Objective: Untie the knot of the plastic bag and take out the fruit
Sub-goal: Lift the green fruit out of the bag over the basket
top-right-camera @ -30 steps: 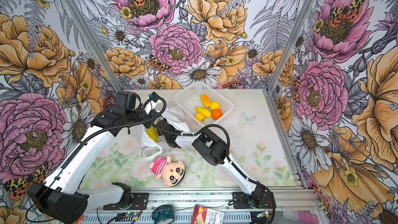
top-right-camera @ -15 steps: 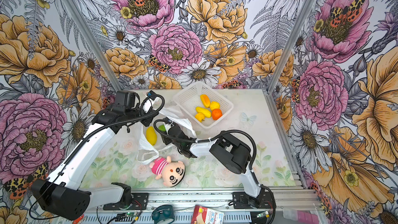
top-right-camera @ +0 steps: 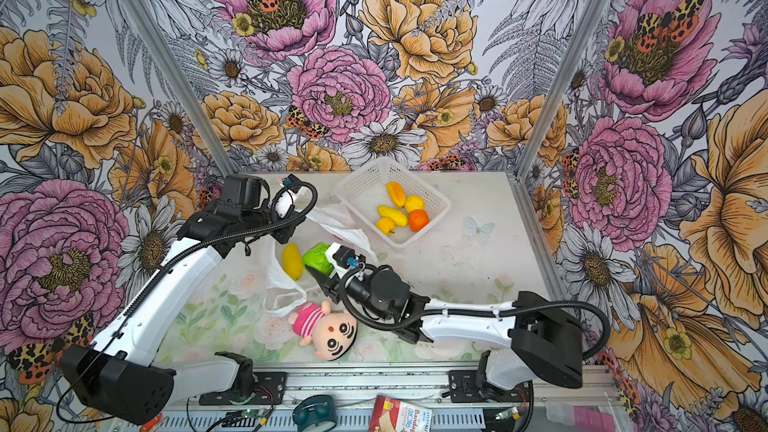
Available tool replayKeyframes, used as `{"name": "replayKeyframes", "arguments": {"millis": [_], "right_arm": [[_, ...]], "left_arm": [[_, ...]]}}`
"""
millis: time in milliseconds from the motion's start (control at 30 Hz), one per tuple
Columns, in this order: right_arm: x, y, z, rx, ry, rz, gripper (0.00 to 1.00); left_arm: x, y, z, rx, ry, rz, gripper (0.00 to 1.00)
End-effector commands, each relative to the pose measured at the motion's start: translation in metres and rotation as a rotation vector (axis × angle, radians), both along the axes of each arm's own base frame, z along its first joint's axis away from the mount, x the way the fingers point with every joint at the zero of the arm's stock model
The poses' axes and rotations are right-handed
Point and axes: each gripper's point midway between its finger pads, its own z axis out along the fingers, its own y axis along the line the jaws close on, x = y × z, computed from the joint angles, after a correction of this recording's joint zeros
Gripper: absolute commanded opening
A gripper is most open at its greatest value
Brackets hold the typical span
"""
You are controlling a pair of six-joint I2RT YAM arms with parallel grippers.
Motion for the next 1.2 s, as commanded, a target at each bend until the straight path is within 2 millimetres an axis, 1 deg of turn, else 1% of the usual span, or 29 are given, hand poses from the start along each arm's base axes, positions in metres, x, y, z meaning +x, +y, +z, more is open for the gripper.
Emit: {"name": "replayKeyframes", "arguments": {"millis": [0, 67, 133, 233, 300, 367, 433, 500, 633, 800, 867, 967, 1100, 1167], "right_arm": [[0.004, -0.049, 0.035, 0.099, -0.105, -0.128, 0.28], [0.012, -0.071, 0.041, 0.113, -0.114, -0.202, 0.27], [0.025, -0.093, 0.042, 0.12, -0.105, -0.291, 0.26], [0.056, -0.129, 0.039, 0.132, -0.051, -0.44, 0.26], [0.078, -0.152, 0.032, 0.137, 0.001, -0.522, 0.25], [0.098, -0.168, 0.023, 0.143, 0.052, -0.588, 0.25], [0.12, -0.182, 0.012, 0.123, 0.102, -0.66, 0.25], [0.143, -0.19, -0.002, 0.095, 0.175, -0.712, 0.25], [0.185, -0.193, -0.033, 0.016, 0.327, -0.752, 0.25], [0.234, -0.185, -0.078, -0.131, 0.539, -0.741, 0.25], [0.248, -0.178, -0.096, -0.187, 0.612, -0.71, 0.25], [0.269, -0.16, -0.129, -0.292, 0.723, -0.631, 0.25], [0.289, -0.135, -0.176, -0.419, 0.841, -0.553, 0.25], [0.298, -0.128, -0.191, -0.443, 0.869, -0.538, 0.25]], "left_arm": [[0.003, 0.003, 0.005, -0.002, -0.016, 0.018, 0.0], [0.003, 0.003, 0.004, 0.0, -0.013, 0.015, 0.0], [0.003, 0.003, 0.004, 0.0, -0.013, 0.017, 0.0], [0.003, 0.002, 0.004, -0.001, -0.013, 0.016, 0.0], [0.003, 0.003, 0.004, 0.0, -0.013, 0.015, 0.0], [0.003, 0.002, 0.004, 0.0, -0.012, 0.015, 0.0], [0.003, 0.002, 0.004, 0.0, -0.012, 0.015, 0.0], [0.003, 0.002, 0.004, 0.0, -0.012, 0.015, 0.0], [0.003, 0.003, 0.004, 0.002, -0.013, 0.016, 0.0], [0.003, 0.003, 0.004, 0.001, -0.012, 0.015, 0.0], [0.003, 0.003, 0.004, 0.001, -0.014, 0.015, 0.0], [0.003, 0.002, 0.004, 0.001, -0.013, 0.014, 0.0], [0.003, 0.002, 0.003, 0.001, -0.011, 0.016, 0.0], [0.003, 0.003, 0.004, 0.001, -0.012, 0.015, 0.0]]}}
